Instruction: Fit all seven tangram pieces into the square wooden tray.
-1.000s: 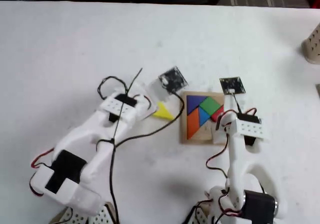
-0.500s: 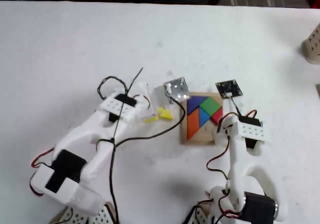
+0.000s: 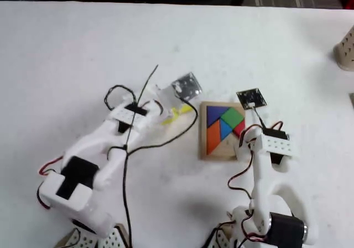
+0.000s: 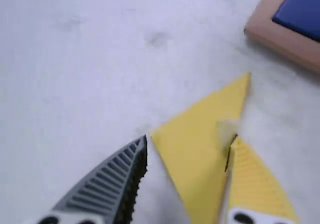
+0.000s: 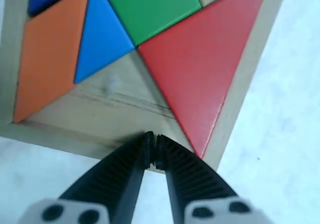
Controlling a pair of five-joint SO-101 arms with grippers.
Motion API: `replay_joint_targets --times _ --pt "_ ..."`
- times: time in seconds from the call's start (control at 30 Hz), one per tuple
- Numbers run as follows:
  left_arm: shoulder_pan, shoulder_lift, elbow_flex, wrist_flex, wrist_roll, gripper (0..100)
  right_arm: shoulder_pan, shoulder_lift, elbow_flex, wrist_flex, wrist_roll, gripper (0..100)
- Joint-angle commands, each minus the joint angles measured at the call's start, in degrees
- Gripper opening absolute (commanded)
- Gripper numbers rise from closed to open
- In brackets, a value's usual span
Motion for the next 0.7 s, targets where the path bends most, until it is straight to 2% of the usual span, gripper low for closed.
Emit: replay_joint_targets --times 0.0,0.1,0.2,0.4,0.5,0.63,0.67 --pt "-0.7 -0.3 -2.4 -2.7 3.5 27 -0.6 -2.0 0.6 0.4 0.8 1.6" --pt "-1.0 -0.4 -2.5 -2.7 6.6 27 -0.6 -2.0 0.6 0.4 0.8 1.6" --pt "-2.8 -0.7 -4.1 -2.6 12.7 27 -0.6 -2.0 0.6 0.4 0.8 1.6" --pt "-8.8 0.0 -12.7 -2.7 32.5 27 -0.6 -2.0 0.6 0.5 0.8 1.6" --pt "-8.5 2.9 -13.9 -3.3 32.7 24 -0.6 -2.0 0.6 0.5 0.8 1.6" --pt "-5.8 11.2 -16.5 -11.1 29.2 3 -0.6 -2.0 0.6 0.6 0.8 1.6" --pt "-5.2 13.7 -17.5 -12.6 27.7 1 -0.6 -2.0 0.6 0.6 0.8 1.6"
